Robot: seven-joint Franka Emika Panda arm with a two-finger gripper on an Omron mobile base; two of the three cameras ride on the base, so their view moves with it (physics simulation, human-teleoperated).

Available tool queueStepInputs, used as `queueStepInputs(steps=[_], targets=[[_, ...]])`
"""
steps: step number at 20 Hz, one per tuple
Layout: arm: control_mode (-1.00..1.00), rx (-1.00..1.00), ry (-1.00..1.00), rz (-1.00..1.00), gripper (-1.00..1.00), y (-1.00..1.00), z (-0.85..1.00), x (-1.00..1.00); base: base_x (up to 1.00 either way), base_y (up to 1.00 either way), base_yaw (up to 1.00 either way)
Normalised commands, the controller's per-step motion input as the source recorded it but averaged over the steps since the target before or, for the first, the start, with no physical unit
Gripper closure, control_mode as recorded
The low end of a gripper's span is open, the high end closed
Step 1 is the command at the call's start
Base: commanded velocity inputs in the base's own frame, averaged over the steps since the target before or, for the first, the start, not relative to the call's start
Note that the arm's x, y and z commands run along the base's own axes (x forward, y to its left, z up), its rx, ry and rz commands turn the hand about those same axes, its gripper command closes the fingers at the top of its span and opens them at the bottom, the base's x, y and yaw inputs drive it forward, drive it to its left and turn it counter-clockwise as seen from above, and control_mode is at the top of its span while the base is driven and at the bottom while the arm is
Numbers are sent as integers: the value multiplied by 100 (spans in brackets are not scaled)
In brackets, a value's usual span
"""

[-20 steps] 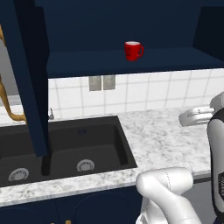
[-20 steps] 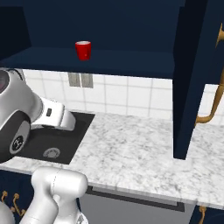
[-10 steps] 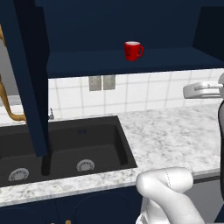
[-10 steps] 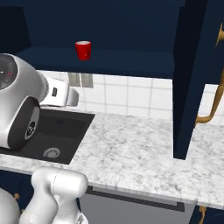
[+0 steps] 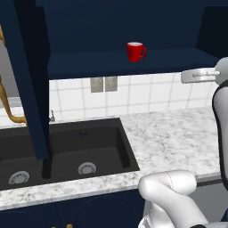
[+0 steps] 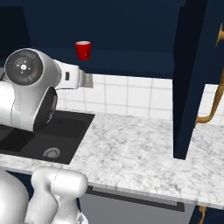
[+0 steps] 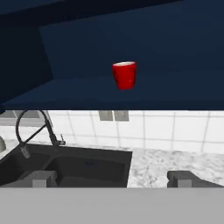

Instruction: Gather all objects into one cabinet and sort the glasses and bowls to opposite sides.

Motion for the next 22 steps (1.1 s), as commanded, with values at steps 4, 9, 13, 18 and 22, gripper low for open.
queueStepInputs(steps=[4,9,13,18,22], targets=[[-100,-1,-23,8,-100,0,22,25,0,0,0],[-100,-3,-5,0,-100,0,25,46,0,0,0],[-100,0,2,2,-100,-1,2,58,0,0,0],[-100,0,0,3,-100,1,0,51,0,0,0],[-100,0,0,0,-100,4,0,45,0,0,0]])
